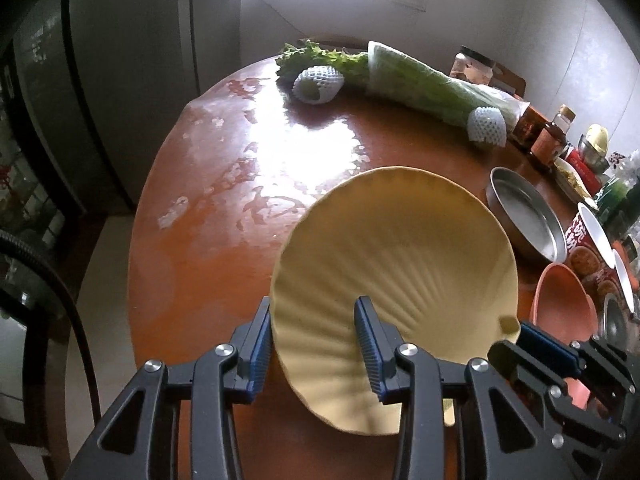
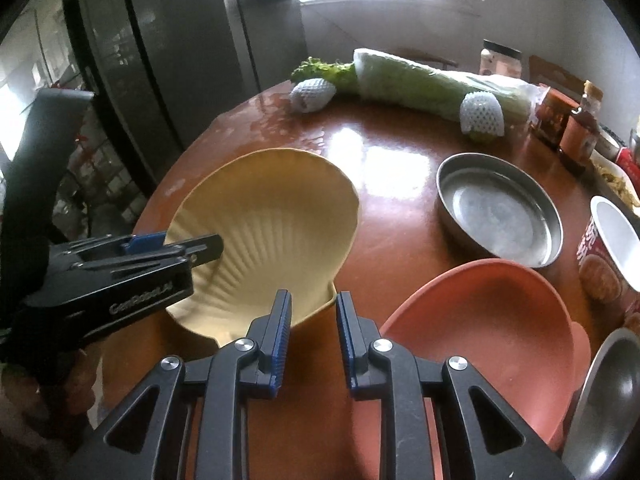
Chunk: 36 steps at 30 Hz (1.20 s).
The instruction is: Organize plates and bowls
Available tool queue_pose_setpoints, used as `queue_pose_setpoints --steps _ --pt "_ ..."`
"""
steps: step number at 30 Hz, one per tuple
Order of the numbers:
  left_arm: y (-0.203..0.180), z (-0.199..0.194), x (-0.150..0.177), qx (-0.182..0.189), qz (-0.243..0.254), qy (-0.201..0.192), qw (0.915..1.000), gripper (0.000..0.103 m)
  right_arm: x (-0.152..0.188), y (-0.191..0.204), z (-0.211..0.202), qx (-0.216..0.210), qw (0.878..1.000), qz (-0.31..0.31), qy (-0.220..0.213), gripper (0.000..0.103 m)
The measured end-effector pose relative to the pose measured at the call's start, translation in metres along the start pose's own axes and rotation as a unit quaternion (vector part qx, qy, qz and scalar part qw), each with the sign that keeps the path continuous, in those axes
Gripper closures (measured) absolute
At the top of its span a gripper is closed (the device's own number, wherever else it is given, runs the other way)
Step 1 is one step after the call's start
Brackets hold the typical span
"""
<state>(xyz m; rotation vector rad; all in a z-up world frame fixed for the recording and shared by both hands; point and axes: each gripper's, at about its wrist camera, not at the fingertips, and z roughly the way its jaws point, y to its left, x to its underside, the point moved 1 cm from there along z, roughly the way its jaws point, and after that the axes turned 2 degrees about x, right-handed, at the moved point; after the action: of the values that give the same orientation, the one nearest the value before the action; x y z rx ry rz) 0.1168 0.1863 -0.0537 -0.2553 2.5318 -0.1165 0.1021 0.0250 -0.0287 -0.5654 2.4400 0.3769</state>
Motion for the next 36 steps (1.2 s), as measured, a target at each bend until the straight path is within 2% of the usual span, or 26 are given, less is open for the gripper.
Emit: queue_pose_setpoints --steps 16,28,36 --pt "-0.008 0.008 -0.008 -0.008 0.018 -0.001 0.9998 0.063 0.015 0.005 -0.013 -0.028 0.999 0.018 0.006 0.077" --pt "-0.01 0.014 -0.013 -0.003 0.013 0.0 0.9999 0.062 0.017 0.008 -0.015 -0.03 0.999 0.013 0.003 0.076" --pt "-0.008 0.004 -0.013 0.0 0.008 -0.014 0.9999 0.059 0.016 0.004 -0.018 -0.026 0.999 0.027 -0.003 0.076"
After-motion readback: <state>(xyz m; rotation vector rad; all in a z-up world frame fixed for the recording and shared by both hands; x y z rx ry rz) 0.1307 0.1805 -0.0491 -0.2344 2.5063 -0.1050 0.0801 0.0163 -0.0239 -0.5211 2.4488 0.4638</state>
